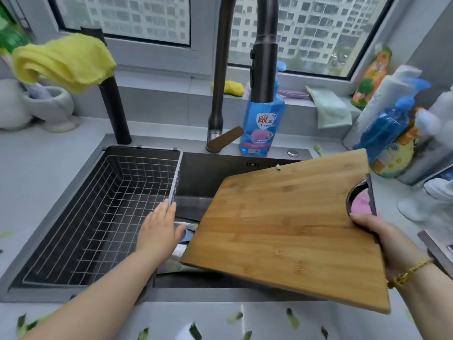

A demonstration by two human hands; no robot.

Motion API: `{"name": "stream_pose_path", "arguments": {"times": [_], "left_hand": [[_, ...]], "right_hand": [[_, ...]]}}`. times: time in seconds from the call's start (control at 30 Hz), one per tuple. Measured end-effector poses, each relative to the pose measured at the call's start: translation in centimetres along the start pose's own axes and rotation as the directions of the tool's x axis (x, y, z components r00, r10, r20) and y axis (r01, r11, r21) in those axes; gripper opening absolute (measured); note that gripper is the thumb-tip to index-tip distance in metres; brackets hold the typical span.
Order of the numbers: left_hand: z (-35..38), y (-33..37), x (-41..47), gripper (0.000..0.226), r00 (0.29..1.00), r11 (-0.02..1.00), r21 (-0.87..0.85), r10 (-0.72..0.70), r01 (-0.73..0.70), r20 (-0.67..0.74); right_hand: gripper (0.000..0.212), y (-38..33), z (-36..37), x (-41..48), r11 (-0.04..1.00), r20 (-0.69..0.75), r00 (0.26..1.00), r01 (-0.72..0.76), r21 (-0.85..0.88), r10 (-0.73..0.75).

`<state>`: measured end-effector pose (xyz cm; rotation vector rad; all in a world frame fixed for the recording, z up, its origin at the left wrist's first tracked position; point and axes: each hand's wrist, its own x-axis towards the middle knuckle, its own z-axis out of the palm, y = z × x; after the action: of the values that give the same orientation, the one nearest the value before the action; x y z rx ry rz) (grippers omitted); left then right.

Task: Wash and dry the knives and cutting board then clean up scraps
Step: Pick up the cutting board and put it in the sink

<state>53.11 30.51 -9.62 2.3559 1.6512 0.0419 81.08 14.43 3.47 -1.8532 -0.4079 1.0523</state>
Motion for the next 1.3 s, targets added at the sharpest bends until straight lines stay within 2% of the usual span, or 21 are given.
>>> {"name": "stream_pose_path", "arguments": {"times": [0.07, 0.13, 0.33, 0.63, 1.1, 1.3], "left_hand": [[0.0, 0.2, 0.1, 0.060, 1.000, 1.000, 0.000, 0.003, -0.003, -0.015], [-0.1, 0.0, 0.1, 0.058, 0.999, 1.000, 0.001, 0.002, -0.002, -0.036], [0.1, 0.0, 0.1, 0.054, 0.999, 1.000, -0.031, 0.002, -0.003, -0.046], [0.3, -0.2, 0.3, 0.052, 0.998, 0.999, -0.050, -0.001, -0.002, -0.061], [-0.5, -0.3, 1.0, 0.053, 0.998, 0.997, -0.076, -0.024, 0.019, -0.065], [-1.2, -0.4, 2.9, 0.052, 0.996, 0.996, -0.087, 0.008, -0.016, -0.090]], "right_hand": [[0.023, 1.1, 0.7, 0.7, 0.987, 0.043, 0.999, 0.018, 0.163, -0.025], [0.019, 2.1, 1.6, 1.6, 0.983, 0.087, 0.996, -0.021, 0.180, 0.006], [0.016, 2.5, 5.3, 4.2, 0.992, 0.105, 0.992, -0.076, 0.099, 0.066], [0.015, 3.1, 9.1, 6.4, 0.990, 0.185, 0.980, -0.099, 0.101, 0.079], [0.014, 4.4, 12.0, 9.0, 0.990, 0.283, 0.953, -0.128, 0.058, 0.107], [0.014, 5.0, 12.3, 10.1, 0.990, 0.288, 0.949, -0.141, 0.022, 0.129]]}}
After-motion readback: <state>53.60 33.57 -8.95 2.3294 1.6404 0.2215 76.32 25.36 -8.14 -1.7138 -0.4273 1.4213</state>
